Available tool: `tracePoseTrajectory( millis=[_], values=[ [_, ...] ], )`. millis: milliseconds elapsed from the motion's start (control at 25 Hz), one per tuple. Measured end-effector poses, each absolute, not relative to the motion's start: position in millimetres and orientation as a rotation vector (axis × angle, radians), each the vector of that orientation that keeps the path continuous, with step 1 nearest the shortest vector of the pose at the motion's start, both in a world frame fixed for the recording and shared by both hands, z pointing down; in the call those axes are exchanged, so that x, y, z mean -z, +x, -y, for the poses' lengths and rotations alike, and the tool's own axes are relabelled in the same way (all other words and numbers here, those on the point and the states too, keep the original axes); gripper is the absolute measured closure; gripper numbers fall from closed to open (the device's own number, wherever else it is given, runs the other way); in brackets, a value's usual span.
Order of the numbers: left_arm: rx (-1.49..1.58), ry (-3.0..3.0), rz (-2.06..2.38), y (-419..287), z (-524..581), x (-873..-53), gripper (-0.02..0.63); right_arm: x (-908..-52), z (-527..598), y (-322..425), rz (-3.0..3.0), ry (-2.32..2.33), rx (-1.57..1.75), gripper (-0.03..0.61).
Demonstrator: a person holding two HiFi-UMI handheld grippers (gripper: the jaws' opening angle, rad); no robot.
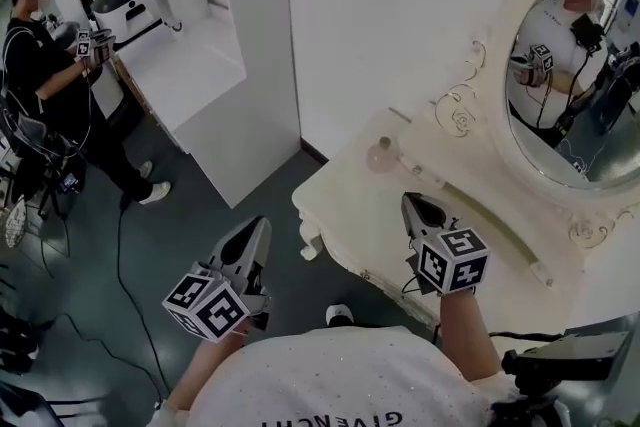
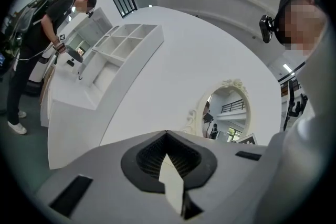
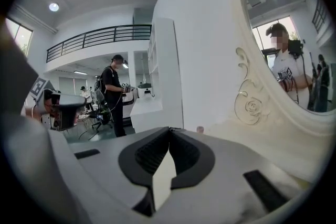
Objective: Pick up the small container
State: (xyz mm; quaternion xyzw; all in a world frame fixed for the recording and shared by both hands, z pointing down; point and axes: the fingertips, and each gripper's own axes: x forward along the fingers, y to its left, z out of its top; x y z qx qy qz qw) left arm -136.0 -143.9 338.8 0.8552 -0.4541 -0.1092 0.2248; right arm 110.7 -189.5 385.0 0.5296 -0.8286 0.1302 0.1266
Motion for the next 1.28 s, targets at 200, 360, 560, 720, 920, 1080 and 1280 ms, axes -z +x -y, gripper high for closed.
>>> tracePoseTrajectory(
  millis=[200, 360, 560, 720, 920, 1080, 1280],
  values=[
    [0.391, 2.351, 1.353, -139, 173, -336, 0.612, -406, 255, 127, 2.398, 1.585, -0.346, 0.577],
    [0.386, 2.308, 1.447, -156, 191, -341, 0.612, -419, 306, 136, 2.399, 1.617, -0.301, 0.547],
    [0.291, 2.176, 1.568, -171, 219, -369, 0.612, -458, 349, 140, 2.431, 1.589, -0.432, 0.466],
    [0.261, 2.142, 1.589, -173, 226, -378, 0.612, -485, 370, 136, 2.434, 1.544, -0.485, 0.390],
    [0.175, 2.067, 1.630, -186, 224, -395, 0.612, -505, 391, 134, 2.404, 1.560, -0.468, 0.368],
    [0.159, 2.035, 1.668, -194, 225, -399, 0.612, -524, 403, 132, 2.365, 1.548, -0.431, 0.356],
    [0.156, 2.016, 1.676, -191, 230, -407, 0.612, -531, 418, 125, 2.361, 1.568, -0.386, 0.356]
  ],
)
